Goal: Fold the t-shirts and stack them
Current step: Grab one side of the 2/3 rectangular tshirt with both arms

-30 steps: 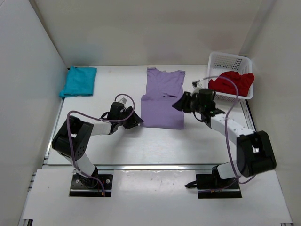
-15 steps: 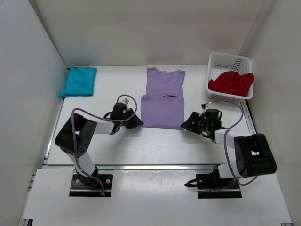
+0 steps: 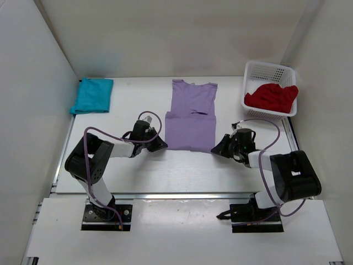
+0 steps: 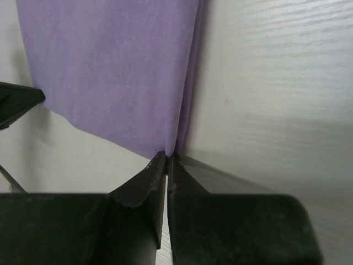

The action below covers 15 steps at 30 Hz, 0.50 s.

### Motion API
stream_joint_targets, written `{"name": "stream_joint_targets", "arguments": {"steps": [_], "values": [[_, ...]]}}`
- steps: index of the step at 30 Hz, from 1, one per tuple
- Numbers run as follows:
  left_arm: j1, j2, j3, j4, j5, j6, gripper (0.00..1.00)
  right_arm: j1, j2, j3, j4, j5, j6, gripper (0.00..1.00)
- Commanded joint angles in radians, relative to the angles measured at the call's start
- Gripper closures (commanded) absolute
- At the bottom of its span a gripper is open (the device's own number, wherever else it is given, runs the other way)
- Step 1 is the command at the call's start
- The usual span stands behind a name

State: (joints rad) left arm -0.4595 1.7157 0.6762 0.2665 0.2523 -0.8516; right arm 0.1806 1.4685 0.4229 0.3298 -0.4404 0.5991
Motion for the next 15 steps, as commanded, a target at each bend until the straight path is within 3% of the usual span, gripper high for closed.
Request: {"name": "stream_joint_targets", "arguments": {"steps": [1, 7, 12, 15], "values": [[-0.004, -0.050, -0.032, -0.099, -0.013, 0.060, 1.00, 0.039, -0.077, -0.041, 0.000, 0.034, -0.012, 1.00], [-0.007, -0.258, -0.182, -0.236, 0.021, 0.127, 1.00, 0.201, -0.353, -0.202, -0.168, 0.164, 0.024, 1.00], [-0.024, -0.595, -0.340, -0.514, 0.060, 0.206, 1.00, 0.470, -0.739, -0.294, -0.466, 0.273, 0.209, 1.00], [-0.050, -0.796, -0.313, -0.740, 0.067, 0.192, 1.00, 0.589, -0.899, -0.279, -0.630, 0.316, 0.312, 1.00]]}}
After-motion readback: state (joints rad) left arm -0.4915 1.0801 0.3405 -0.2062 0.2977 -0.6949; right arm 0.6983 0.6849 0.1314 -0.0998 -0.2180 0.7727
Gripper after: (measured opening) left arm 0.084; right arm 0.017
